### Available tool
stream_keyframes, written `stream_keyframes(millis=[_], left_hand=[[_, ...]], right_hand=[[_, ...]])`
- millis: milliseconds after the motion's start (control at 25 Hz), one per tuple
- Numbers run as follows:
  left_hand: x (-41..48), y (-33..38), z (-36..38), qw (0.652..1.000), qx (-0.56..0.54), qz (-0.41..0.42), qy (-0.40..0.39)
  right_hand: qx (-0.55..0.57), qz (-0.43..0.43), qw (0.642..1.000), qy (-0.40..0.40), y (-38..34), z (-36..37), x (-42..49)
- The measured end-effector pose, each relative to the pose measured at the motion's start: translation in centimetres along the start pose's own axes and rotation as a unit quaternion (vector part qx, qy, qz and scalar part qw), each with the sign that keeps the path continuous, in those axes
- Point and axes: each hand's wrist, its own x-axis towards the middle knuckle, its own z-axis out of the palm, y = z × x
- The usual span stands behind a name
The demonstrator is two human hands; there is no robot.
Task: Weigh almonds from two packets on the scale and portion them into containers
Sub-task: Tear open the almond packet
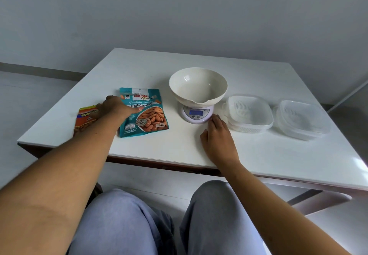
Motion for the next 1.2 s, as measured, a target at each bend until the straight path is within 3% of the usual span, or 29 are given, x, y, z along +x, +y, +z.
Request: stream_keyframes(millis=[240,400,520,680,880,1000,1200], left_hand=[[-1.8,1.0,-1.8,0.985,-0.156,0.046,0.050],[-3.2,-0.2,-3.6,0.949,-0.291,0.069,0.099],[-5.3,-1.5,-4.6,0.927,-0.335,0.115,0.124],[-7.7,-2.7,-5.1,0.910,-0.375,0.148,0.100],[-9.5,-3.0,-4.4,0.900,-0.370,0.229,0.035],[-10.4,-2.4,-4.1,0.897,-0.337,0.286,0.002],[-11.9,-1.7,-3.9,0.889,-0.317,0.330,-0.024]], right_hand=[[-0.003,0.010,1.000,-0.003,-0.2,-0.2,0.0],[-0.003,0.011,1.000,0.003,-0.4,-0.6,-0.3],[-0.004,0.013,1.000,0.001,-0.4,-1.3,-0.6],[0.016,-0.007,1.000,0.000,-0.4,-1.8,-1.3],[0.232,-0.032,0.967,0.096,-2.8,-5.5,0.2],[0.295,-0.005,0.955,0.020,-6.7,-8.4,3.5],[0.289,0.014,0.950,-0.114,-8.4,-9.8,5.7]])
